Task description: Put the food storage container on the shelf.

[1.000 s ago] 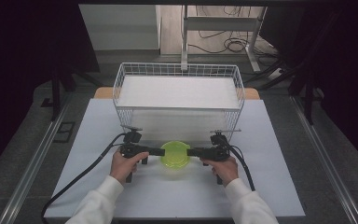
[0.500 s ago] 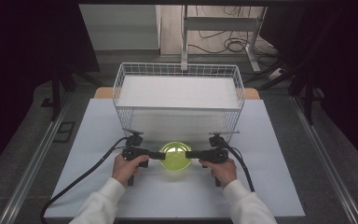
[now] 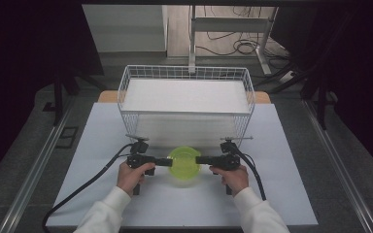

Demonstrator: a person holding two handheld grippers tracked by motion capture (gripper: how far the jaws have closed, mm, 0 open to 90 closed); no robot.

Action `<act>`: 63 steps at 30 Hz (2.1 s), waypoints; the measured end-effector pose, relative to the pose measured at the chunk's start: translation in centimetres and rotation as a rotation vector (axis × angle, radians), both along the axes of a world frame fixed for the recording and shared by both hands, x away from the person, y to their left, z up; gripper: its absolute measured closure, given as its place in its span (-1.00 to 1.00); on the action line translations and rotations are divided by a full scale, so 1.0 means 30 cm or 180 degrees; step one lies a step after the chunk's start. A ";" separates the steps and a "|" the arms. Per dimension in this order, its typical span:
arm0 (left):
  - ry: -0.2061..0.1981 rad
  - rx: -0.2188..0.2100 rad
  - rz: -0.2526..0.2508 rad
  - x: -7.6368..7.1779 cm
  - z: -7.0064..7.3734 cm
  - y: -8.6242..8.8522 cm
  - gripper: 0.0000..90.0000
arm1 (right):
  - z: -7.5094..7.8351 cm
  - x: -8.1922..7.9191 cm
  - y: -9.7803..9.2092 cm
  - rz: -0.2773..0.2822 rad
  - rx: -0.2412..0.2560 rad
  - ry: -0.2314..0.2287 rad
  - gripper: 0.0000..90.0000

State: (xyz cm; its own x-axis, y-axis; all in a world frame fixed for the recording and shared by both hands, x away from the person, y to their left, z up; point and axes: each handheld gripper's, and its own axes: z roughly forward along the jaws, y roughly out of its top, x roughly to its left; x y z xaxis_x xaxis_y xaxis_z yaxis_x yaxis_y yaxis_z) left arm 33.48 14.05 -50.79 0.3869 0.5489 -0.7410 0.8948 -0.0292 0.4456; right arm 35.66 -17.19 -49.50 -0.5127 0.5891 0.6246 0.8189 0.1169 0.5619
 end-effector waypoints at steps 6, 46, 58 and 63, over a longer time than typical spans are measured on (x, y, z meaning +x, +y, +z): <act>-0.0074 -0.0061 -0.0014 -0.007 0.018 0.006 0.80 | 0.018 -0.004 -0.006 0.0004 0.0073 -0.0053 0.79; -0.0890 -0.0159 0.0048 -0.088 0.426 0.039 0.80 | 0.407 -0.081 0.009 0.0133 0.0270 -0.0973 0.78; -0.0921 -0.0150 0.0056 -0.033 0.507 0.043 0.80 | 0.480 -0.030 0.011 0.0108 0.0325 -0.1022 0.79; -0.0966 -0.0093 0.0067 -0.011 0.546 0.046 0.80 | 0.503 -0.004 0.015 0.0094 0.0355 -0.1012 0.79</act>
State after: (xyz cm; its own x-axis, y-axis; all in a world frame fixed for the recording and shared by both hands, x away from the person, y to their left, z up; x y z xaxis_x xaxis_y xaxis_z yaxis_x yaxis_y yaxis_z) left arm 33.15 15.43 -34.41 0.5819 0.5393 -0.6087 0.7208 0.0045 0.6931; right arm 35.53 -16.75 -34.41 -0.7081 0.5081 0.4904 0.5977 0.0614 0.7994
